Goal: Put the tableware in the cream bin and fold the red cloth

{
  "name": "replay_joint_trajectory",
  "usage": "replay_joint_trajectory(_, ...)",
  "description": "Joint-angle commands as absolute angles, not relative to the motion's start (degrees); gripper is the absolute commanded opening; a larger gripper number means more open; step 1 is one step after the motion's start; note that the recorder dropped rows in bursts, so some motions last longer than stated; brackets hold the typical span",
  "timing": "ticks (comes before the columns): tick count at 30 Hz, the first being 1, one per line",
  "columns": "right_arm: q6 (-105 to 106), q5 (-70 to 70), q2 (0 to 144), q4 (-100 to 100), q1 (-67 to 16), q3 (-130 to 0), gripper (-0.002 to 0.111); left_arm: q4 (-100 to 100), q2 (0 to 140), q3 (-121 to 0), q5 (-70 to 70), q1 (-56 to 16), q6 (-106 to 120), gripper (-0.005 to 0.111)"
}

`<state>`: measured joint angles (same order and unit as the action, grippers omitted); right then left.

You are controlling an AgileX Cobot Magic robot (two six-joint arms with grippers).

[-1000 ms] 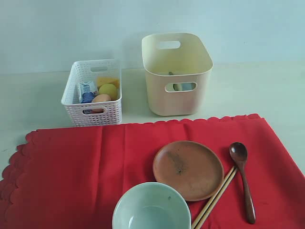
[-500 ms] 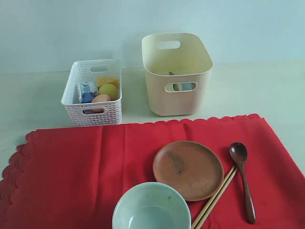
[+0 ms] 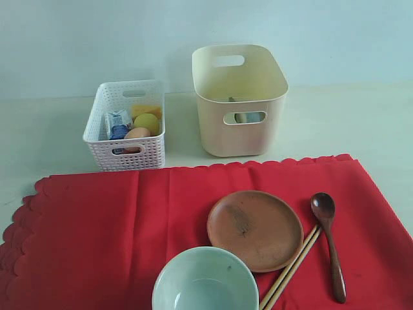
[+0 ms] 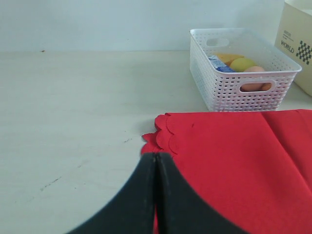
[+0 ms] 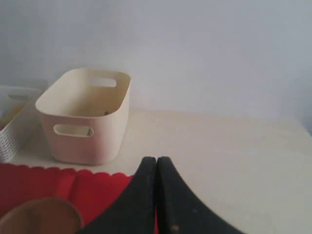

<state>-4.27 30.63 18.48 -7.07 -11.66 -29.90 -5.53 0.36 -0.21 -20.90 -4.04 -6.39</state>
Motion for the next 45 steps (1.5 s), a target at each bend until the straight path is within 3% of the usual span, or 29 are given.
replay_joint_trajectory(1,6.6,34.5,21.8,3.8,-11.4,-31.2,0.000,-4.9,0.0,0.0,-20.4,-3.8,-6.2,0.000)
replay_joint_trajectory(14,21.4,53.7,44.7,20.8,-11.4,-44.4,0.002,-4.9,0.0,0.0,-20.4,-3.8,-6.2,0.000)
replay_joint_trajectory(24,35.5,49.5,61.3,33.2,-11.4,-44.6,0.039,-4.9,0.0,0.0,-20.4,-3.8,-6.2,0.000)
replay_joint_trajectory(27,35.9,46.7,65.4,31.1,-13.5,-44.6,0.046,-4.9,0.0,0.0,-20.4,-3.8,-6.2,0.000)
replay_joint_trajectory(33,32.1,41.7,72.9,23.2,-19.7,-44.6,0.047,-4.9,0.0,0.0,-20.4,-3.8,-6.2,0.000)
replay_joint_trajectory(38,8.4,40.6,81.2,7.6,-20.0,-44.6,0.047,-4.9,0.0,0.0,-20.4,-3.8,-6.2,0.000)
replay_joint_trajectory(45,0.0,44.9,93.3,4.5,-20.0,-47.9,0.046,-5.1,0.0,0.0,-20.4,-3.8,-6.2,0.000)
